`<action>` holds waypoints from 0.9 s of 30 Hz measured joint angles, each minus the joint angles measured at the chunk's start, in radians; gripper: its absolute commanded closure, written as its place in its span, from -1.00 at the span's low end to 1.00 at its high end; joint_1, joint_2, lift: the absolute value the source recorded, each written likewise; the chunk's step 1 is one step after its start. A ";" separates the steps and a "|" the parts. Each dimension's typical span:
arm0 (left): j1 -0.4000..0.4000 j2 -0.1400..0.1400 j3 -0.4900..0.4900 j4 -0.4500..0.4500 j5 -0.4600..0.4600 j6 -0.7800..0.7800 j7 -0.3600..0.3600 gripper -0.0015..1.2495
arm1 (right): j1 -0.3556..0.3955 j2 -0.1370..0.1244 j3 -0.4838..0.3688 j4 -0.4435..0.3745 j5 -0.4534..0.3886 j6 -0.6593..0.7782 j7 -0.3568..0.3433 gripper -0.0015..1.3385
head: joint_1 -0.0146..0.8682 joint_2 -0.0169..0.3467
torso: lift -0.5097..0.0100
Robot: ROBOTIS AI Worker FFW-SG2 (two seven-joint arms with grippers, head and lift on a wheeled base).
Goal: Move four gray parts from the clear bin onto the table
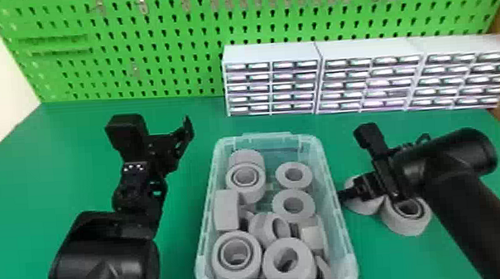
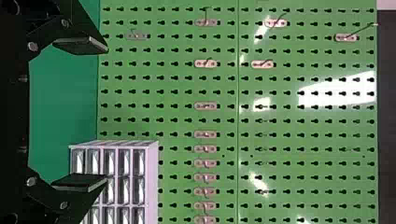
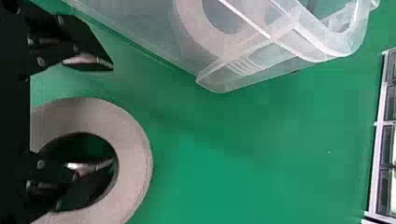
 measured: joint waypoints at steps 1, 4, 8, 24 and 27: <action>0.001 0.000 0.000 0.000 0.000 0.000 0.000 -0.53 | 0.000 0.000 -0.002 0.000 0.000 0.002 0.000 -0.56 | 0.60 -0.51 | 0.76; 0.003 0.000 0.002 0.000 -0.001 0.000 0.000 -0.53 | 0.000 0.000 -0.010 -0.003 -0.002 0.006 0.000 -0.56 | 0.60 -0.51 | 0.76; 0.006 0.000 0.005 0.000 -0.001 -0.001 0.000 -0.53 | 0.002 -0.001 -0.016 -0.018 -0.005 0.014 0.000 -0.56 | 0.60 -0.51 | 0.76; 0.009 0.000 0.005 0.000 -0.003 -0.003 0.000 -0.53 | -0.002 0.000 -0.030 -0.195 0.010 0.102 0.000 -0.56 | 0.60 -0.51 | 0.76; 0.010 0.000 0.005 0.000 -0.003 -0.003 0.000 -0.53 | -0.001 0.000 -0.036 -0.256 0.028 0.132 0.000 -0.56 | 0.60 -0.51 | 0.76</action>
